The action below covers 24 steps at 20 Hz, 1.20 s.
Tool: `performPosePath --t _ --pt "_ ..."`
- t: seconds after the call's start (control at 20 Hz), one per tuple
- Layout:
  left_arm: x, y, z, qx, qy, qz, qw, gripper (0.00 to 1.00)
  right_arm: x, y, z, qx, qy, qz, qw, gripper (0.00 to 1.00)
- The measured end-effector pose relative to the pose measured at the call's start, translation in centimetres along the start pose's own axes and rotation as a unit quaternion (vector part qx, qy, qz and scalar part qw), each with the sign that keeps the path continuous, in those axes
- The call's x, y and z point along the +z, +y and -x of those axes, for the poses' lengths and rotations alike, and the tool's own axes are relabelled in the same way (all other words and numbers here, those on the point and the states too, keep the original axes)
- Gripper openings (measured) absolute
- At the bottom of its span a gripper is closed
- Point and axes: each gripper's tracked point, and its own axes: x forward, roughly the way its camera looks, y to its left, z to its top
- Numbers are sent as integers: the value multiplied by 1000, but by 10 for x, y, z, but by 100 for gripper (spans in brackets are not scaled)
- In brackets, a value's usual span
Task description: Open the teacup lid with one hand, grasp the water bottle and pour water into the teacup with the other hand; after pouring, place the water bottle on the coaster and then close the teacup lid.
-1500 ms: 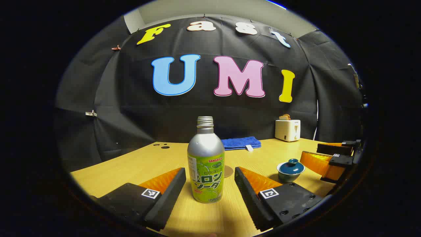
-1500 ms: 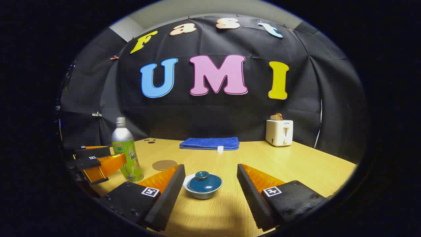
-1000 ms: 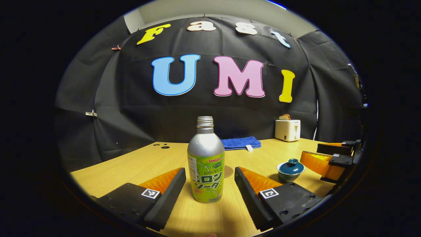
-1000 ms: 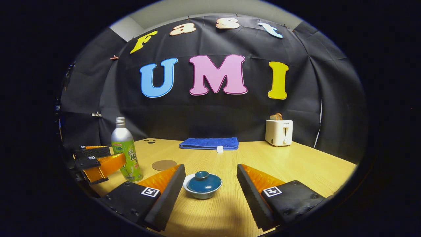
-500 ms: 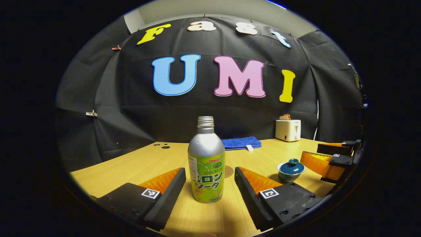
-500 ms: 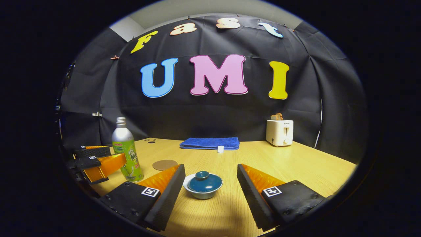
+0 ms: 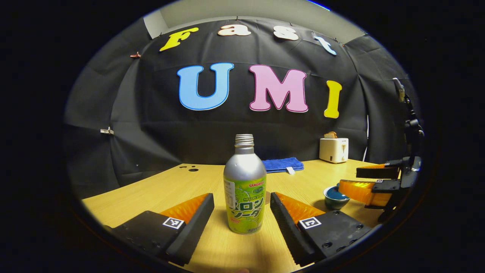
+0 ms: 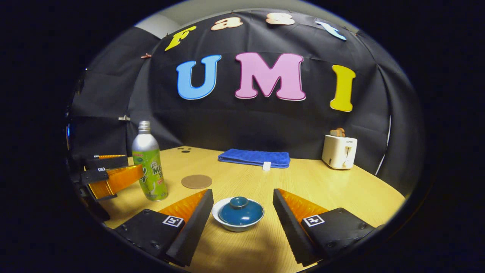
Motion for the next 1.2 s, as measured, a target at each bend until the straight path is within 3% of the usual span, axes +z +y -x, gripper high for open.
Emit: performPosePath --t 0.15,0.3,0.4,0.6,0.7,0.75,0.85,1.0,1.05,1.2 --pt "0 0 0 1 -2 0 1000 94 -2 -8 -12 -14 12 19 1000 96" --pt "1 0 0 1 -1 0 1000 94 -11 -1 -22 1 40 30 999 93" --pt "0 1 -1 1 -2 0 1000 94 -14 -2 -25 3 52 35 998 80" --pt "0 0 0 1 -1 0 1000 94 -14 5 -28 19 59 37 997 75" --pt "-1 0 0 1 0 0 1000 94 -14 8 -28 23 60 40 997 65" --pt "-1 0 0 1 0 0 1000 94 -15 8 -28 25 61 41 997 52" --pt "-1 0 0 1 -1 0 1000 94 -15 9 -28 28 62 42 997 43" --pt "0 1 0 2 -1 0 1000 94 -14 10 -27 32 60 43 997 42" --pt "-1 0 0 2 0 0 1000 94 -14 10 -29 33 61 44 997 34" --pt "-1 2 0 4 0 0 1000 94 -15 11 -27 41 58 41 997 31"
